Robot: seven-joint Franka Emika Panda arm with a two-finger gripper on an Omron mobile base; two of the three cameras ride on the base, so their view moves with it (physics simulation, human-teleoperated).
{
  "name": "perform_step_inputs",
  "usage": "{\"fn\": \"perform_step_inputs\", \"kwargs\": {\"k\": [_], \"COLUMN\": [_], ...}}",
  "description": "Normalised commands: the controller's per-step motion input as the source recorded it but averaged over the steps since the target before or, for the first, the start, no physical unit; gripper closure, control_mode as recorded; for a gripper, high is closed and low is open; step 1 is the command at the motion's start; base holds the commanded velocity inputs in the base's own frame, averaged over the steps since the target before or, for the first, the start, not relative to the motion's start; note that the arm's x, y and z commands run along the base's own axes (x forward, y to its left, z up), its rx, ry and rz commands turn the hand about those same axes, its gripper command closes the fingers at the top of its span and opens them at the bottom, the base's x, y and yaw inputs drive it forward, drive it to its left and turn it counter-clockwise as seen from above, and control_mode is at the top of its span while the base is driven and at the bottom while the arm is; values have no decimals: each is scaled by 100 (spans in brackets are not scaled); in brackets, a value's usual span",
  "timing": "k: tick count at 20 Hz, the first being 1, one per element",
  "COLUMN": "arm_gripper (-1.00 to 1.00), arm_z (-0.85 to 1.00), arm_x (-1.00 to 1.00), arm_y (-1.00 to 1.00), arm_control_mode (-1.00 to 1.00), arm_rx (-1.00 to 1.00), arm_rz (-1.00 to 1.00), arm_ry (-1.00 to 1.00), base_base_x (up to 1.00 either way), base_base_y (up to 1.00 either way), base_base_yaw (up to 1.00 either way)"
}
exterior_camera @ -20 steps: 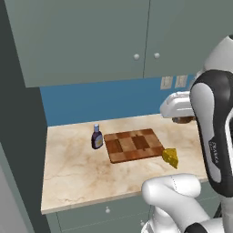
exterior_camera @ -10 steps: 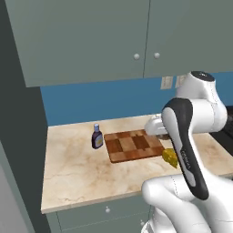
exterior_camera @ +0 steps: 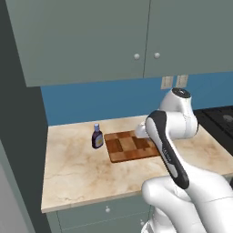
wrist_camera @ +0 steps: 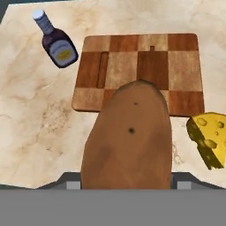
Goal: Retrieve the reheated potato from the microwave, then place the potato, cheese, and condiment on the cutting board.
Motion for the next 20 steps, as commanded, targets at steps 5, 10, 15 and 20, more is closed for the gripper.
{"fn": "perform_step_inputs", "kwargs": {"k": [5,10,15,20], "arm_gripper": [100,100,100,100], "arm_z": [-48,-53,-52,-34], "arm_x": [72,53,56,57], "arm_y": [0,0,0,0], "arm_control_mode": [-100,-100,-100,-100], "arm_rx": [0,0,-1,-1], "arm_rz": [0,0,0,0], "arm_ry": [1,0,0,0], "base_base_x": [0,0,0,0], "base_base_y": [0,0,0,0], "base_base_yaw": [0,0,0,0]}}
